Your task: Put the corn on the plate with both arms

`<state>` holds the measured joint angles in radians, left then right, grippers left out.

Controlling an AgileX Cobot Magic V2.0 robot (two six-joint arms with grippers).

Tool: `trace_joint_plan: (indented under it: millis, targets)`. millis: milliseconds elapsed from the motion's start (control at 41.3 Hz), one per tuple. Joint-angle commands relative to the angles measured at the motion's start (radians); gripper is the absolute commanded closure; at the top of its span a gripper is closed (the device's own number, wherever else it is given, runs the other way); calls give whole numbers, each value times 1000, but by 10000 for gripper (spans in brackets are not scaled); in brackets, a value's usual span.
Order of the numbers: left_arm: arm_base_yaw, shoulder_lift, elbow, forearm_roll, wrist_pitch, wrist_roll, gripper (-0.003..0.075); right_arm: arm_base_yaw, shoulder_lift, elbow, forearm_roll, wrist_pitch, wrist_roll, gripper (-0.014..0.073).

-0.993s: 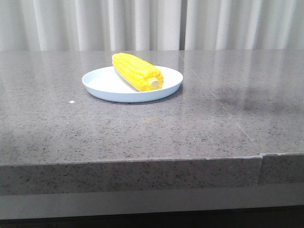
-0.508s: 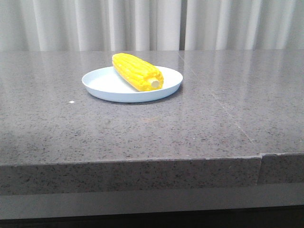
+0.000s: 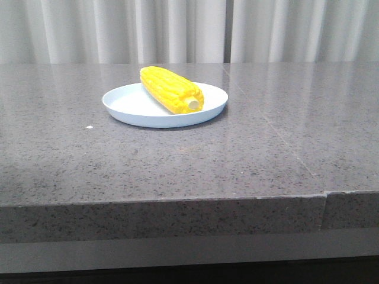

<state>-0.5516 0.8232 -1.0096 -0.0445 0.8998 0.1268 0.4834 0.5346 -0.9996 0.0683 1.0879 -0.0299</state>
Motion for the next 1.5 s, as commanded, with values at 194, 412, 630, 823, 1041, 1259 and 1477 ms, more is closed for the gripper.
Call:
trace_joint_plan:
  millis: [194, 412, 630, 823, 1041, 1259, 1477]
  targets:
    - [-9, -5, -28, -12, -65, -10, 546, -2, 6, -21, -7, -49, 4, 344]
    - [-9, -5, -28, -12, -65, -10, 721, -2, 6, -21, -7, -49, 4, 691]
    - [-9, -5, -28, -12, -65, -10, 740, -2, 6, -21, -10, -49, 4, 713]
    - [-9, -5, -28, -12, -65, -10, 740, -2, 6, -21, -9, -48, 4, 713]
    - [-9, -5, -28, -12, -65, -10, 740, -2, 6, -21, -9, -48, 4, 713]
    - [41, -47, 19, 58, -121, -7, 740, -2, 6, -21, -9, -47, 4, 713]
    - [272, -249, 299, 94, -498, -7, 740, -2, 6, -21, -9, -45, 4, 713]
